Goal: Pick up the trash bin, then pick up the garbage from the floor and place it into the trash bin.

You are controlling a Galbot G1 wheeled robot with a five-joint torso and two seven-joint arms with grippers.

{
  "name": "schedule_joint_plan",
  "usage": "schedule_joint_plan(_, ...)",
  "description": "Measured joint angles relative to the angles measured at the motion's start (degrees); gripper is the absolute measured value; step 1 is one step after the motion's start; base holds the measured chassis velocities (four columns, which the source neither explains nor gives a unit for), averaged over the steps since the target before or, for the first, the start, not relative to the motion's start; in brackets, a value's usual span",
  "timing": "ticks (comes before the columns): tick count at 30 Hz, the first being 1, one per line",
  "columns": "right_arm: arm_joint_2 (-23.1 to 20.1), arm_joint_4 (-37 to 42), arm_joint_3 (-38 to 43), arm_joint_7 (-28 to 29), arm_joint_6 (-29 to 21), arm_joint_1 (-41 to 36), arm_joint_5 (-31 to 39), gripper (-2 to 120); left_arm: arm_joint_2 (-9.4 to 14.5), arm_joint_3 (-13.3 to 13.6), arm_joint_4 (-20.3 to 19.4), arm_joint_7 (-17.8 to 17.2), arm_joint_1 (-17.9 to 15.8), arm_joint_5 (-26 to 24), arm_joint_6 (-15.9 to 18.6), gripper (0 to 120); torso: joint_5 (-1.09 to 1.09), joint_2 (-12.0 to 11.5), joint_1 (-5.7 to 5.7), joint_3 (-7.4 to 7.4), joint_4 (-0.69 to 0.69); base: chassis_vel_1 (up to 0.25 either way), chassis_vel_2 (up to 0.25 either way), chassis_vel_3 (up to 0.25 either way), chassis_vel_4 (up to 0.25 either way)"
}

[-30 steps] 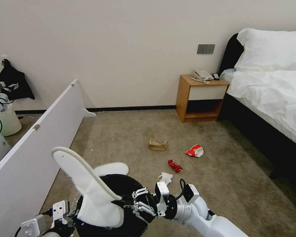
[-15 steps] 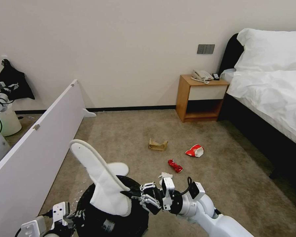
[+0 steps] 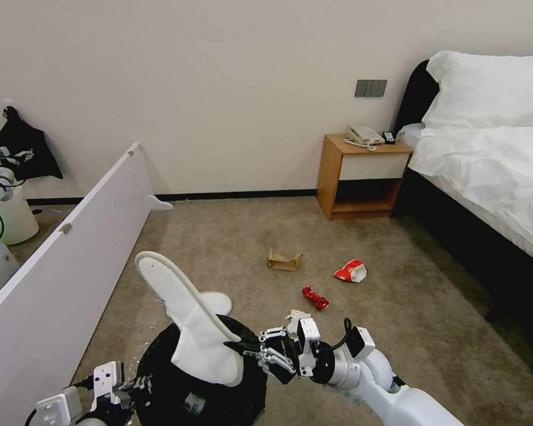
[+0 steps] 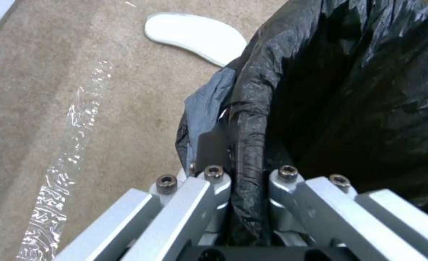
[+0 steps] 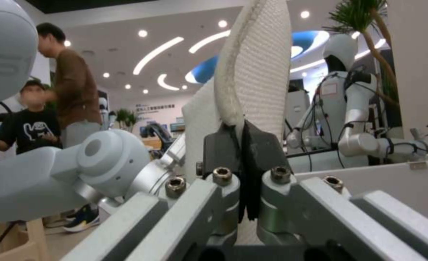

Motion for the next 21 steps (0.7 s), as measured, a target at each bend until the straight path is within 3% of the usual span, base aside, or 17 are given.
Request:
schedule_joint_plan(8,-0.33,-0.07,0.06,0.24,0.37,-0.64,-0.53,1,0.10,-0.01,0.12,-0.02,-0.31,-0.12,-0.01,3,0.00,0.00,0.00,0.00,0.00,0.000,0.000,0.000,0.000)
schedule_joint_plan(11,-0.66,-0.07,0.16,1.27,1.09,-1.13,-0.91,15,0.15,-0.06,0.12,-0.07,-0.41,-0.29,-0.03,3,0.00,0.00,0.00,0.00,0.00,0.000,0.000,0.000,0.000)
schedule_joint_plan(18,-0.60,0.15,0.27,1.53,1.09,-1.24,-1.09,36,0.04,0.11,0.11,-0.20,-0.52,-0.46,-0.04,3,0.00,0.00,0.00,0.00,0.00,0.000,0.000,0.000,0.000)
schedule_joint_plan(20,-0.58,0.40,0.27,1.59,1.09,-1.36,-1.10,48,0.03,0.12,0.00,-0.32,-0.43,-0.59,-0.04,3,0.00,0.00,0.00,0.00,0.00,0.000,0.000,0.000,0.000)
schedule_joint_plan(21,-0.58,0.40,0.27,1.59,1.09,-1.36,-1.10,48,0.03,0.12,0.00,-0.32,-0.43,-0.59,-0.04,3,0.00,0.00,0.00,0.00,0.00,0.000,0.000,0.000,0.000)
